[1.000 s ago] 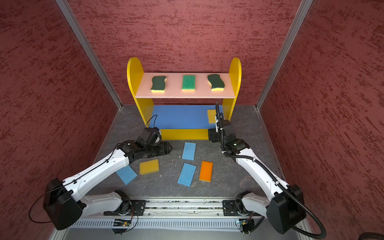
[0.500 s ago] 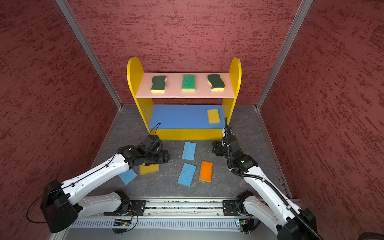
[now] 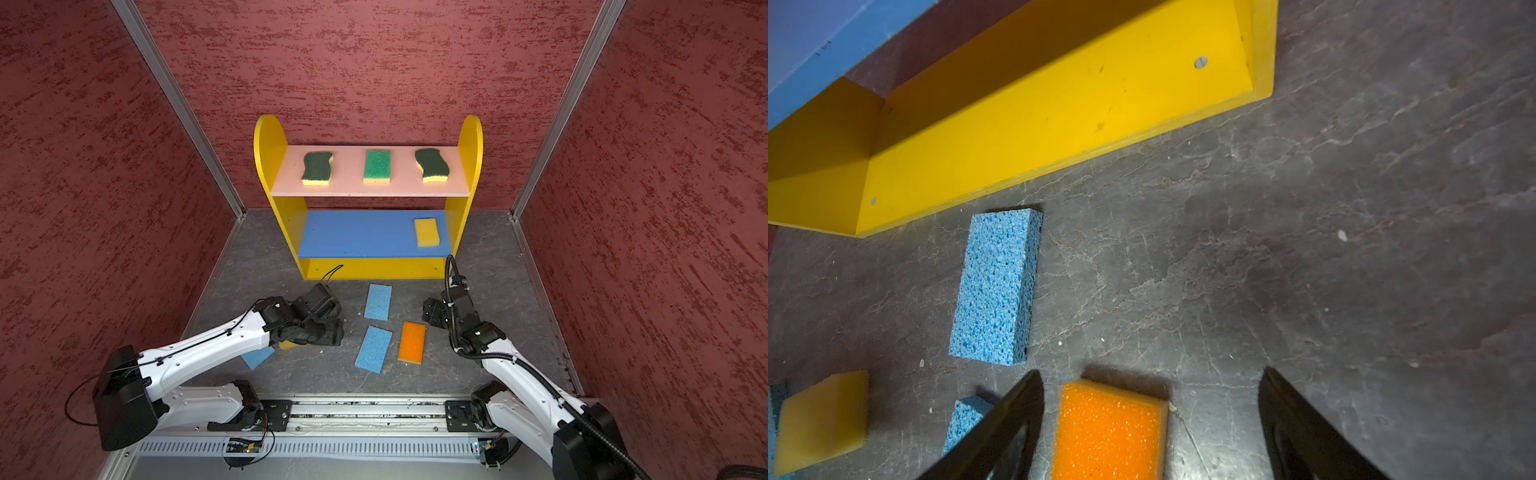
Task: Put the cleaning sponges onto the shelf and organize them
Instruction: 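Draw the right gripper back from the shelf toward the table sponges, then lower the right gripper over the orange sponge while the left hovers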
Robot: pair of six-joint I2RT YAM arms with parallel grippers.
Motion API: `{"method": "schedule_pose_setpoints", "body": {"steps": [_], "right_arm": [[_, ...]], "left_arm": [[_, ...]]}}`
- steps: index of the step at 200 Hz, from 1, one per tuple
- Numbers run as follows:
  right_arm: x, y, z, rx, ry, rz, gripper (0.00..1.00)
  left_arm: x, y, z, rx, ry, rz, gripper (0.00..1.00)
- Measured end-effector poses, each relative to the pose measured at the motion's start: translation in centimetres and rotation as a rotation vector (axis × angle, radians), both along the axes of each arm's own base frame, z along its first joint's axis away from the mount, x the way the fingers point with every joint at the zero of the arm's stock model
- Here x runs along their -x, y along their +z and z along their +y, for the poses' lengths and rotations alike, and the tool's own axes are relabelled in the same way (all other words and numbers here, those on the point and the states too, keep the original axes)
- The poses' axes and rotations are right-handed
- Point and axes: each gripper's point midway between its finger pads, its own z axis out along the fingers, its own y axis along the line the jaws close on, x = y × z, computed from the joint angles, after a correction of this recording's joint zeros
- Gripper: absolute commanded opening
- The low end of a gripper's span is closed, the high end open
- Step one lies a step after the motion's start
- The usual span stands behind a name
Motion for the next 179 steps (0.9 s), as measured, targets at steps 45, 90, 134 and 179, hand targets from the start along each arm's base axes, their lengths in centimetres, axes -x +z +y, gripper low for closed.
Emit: {"method": "schedule_pose_setpoints", "body": {"steps": [45, 90, 134, 179], "right_arm": [[-0.3, 0.3, 0.6, -0.050, -0.006, -0.004, 0.82], [-0.3, 0.3, 0.8, -0.069, -0.010, 0.005, 0.82], [0.7, -0.7, 1.1, -0.106, -0.014, 0.070, 0.81], [3.0, -1.6, 2.1, -0.122, 0.004, 0.154, 0.81]], "left_arm": [[0.4, -0.2, 0.0, -0.006, 0.008, 0.017, 0.81], [0.8, -0.6, 0.4, -0.015, 0.029, 0.035, 0.81], [1.4, -1.5, 0.9, -0.031, 0.030, 0.059, 0.82], [1.4, -1.6, 0.8, -0.028, 0.029, 0.061, 0.82]]}}
